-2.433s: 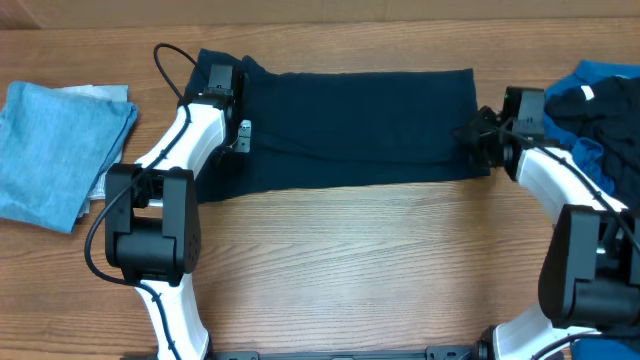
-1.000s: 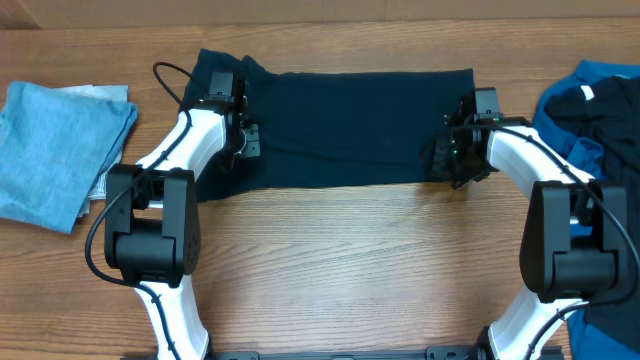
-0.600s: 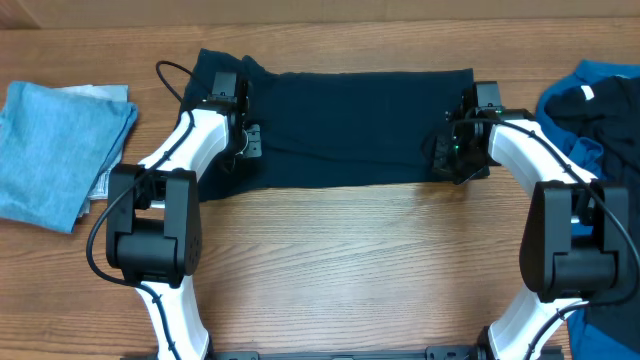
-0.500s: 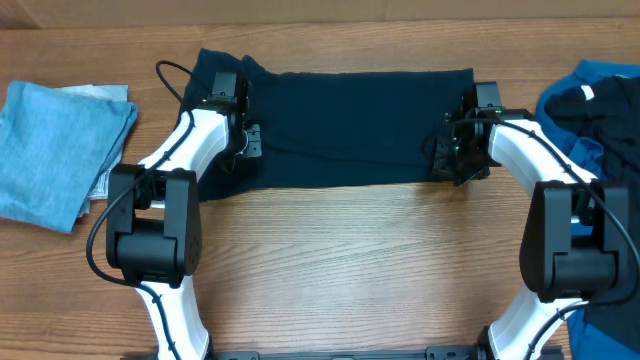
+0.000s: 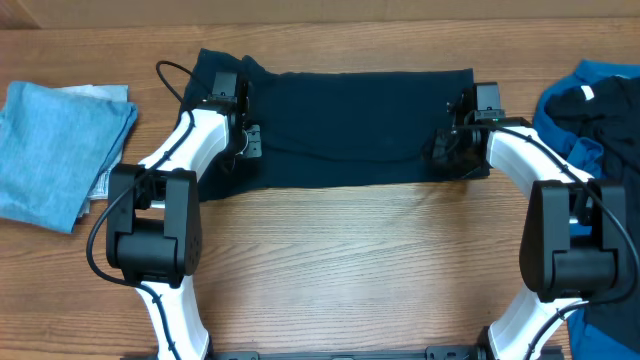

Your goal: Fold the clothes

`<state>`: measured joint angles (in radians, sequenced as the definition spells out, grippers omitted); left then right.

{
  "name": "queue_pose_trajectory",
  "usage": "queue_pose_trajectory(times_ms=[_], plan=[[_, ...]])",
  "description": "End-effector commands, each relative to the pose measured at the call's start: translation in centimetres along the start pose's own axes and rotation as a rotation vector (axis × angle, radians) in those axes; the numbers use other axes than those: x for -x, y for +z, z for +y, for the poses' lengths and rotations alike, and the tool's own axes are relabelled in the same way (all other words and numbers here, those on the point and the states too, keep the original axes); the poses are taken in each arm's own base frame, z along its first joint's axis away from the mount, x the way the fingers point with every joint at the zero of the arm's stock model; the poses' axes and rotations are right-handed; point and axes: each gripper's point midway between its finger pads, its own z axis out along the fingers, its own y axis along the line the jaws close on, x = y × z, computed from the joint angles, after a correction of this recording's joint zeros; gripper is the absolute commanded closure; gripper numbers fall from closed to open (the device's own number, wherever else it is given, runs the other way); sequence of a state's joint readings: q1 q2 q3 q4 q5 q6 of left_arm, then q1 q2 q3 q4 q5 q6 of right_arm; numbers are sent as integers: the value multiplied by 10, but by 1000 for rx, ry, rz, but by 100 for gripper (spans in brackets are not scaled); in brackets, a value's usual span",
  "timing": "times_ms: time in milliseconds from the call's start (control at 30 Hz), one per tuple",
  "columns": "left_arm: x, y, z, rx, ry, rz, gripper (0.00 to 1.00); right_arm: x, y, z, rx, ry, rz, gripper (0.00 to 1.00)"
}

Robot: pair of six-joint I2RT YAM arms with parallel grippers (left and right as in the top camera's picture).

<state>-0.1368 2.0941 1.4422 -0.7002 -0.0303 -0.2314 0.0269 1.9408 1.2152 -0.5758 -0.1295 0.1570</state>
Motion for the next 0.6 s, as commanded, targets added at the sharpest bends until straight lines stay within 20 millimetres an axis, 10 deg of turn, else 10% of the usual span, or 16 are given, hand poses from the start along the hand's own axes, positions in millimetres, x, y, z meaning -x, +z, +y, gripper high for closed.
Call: queue_pose_trajectory(times_ms=[0,233,433,567], plan=[[-22,14,14,59,-3,72,93,9,5,1,4,-3,-38,89],[-24,14,15,60,-2,79,93,31,34,1,22,15,-124,82],[-24,14,15,60,-2,79,92,130,-35,7,58,43,-353,73],[-23,14,14,60,-2,75,90,115,-70,27,59,-85,-190,73]])
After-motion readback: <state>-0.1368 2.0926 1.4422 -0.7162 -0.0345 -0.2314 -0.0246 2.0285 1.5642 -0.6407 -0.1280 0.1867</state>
